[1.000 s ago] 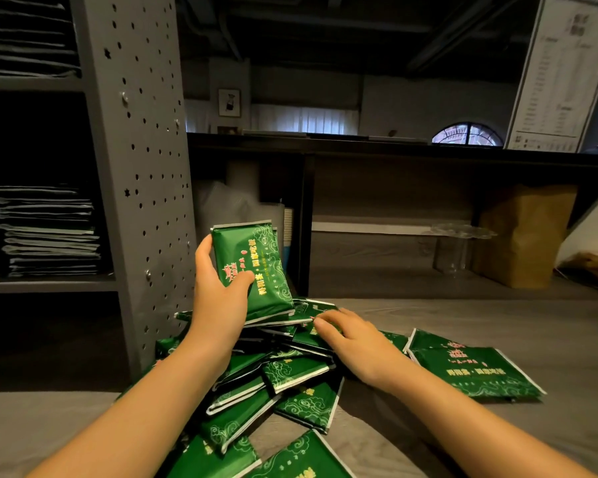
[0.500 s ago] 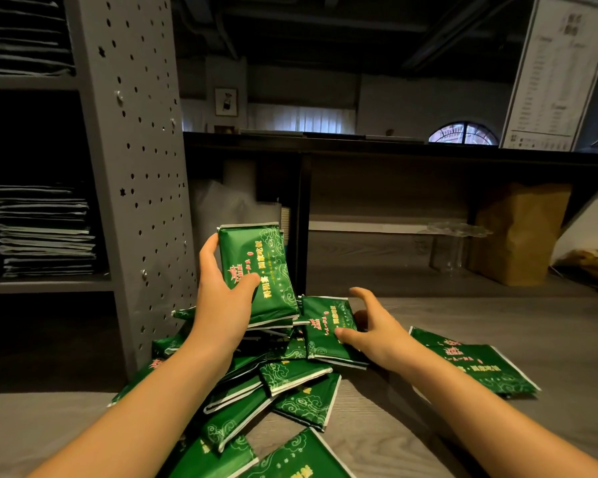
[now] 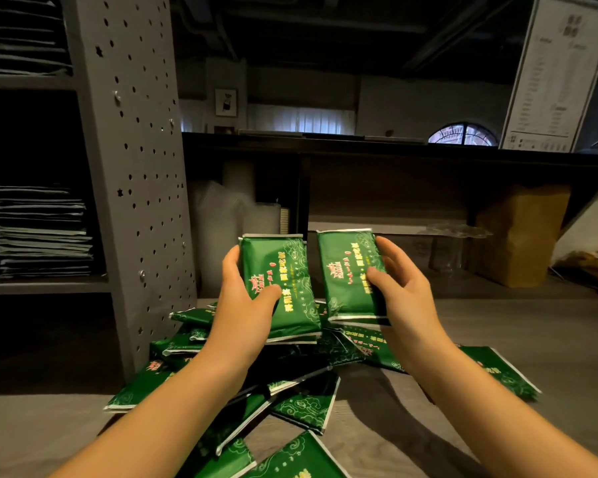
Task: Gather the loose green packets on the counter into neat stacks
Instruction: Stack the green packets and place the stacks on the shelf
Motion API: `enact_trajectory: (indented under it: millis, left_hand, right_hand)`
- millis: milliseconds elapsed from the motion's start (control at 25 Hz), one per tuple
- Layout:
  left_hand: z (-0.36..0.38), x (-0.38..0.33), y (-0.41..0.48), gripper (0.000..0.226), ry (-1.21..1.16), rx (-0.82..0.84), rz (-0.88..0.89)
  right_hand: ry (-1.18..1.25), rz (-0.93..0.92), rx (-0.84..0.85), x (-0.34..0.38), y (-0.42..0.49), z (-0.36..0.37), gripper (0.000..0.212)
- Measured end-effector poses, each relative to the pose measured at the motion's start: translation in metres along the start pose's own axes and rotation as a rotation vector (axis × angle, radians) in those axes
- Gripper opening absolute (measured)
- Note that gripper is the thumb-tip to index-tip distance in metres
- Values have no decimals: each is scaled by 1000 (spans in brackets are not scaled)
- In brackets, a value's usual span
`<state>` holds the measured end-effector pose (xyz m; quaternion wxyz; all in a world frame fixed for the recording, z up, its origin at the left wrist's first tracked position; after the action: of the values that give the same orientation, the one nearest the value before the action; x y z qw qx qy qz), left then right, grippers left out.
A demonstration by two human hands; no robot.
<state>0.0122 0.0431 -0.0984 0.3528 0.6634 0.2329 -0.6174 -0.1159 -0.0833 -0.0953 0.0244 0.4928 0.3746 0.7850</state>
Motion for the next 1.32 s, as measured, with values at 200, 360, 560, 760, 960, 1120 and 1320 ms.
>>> enact_trajectory:
  millis: [200, 360, 560, 760, 960, 1120, 1320]
  left_hand:
    - [12, 4, -6, 41, -80, 86, -81]
    - [20, 6, -14, 54, -56, 127, -13]
    - [12, 2, -10, 64, -22, 48, 42]
    - [-8, -5, 2, 64, -76, -77, 32]
    - [-13, -3, 9, 65, -76, -104, 10]
    - [-11, -2, 7, 65, -60, -79, 8]
    - [-11, -3, 7, 65, -56, -72, 13]
  right_hand:
    - [-182, -91, 106, -9, -20, 25, 46]
    - [-258, -140, 175, -11, -35, 40, 44]
    - [-285, -122, 249, -16, -19, 29, 34]
    - [-876, -94, 431, -49, 3, -15, 38]
    - [-1233, 104, 840, -68, 0, -16, 46]
    - [-1138, 126, 810, -64, -1, -13, 42]
    - [-923, 106, 542, -52, -6, -13, 34]
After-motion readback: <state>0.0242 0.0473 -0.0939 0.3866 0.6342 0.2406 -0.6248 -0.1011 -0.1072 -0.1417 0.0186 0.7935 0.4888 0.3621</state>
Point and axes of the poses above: each hand's wrist, its own y-axis towards the middle knuckle, its own z-axis out of the palm, x = y × z, the point moved 1 cm from there along y, towards the middle knuckle, and after that the axes turned 13 degrees about -z, right-handed, at the moved point
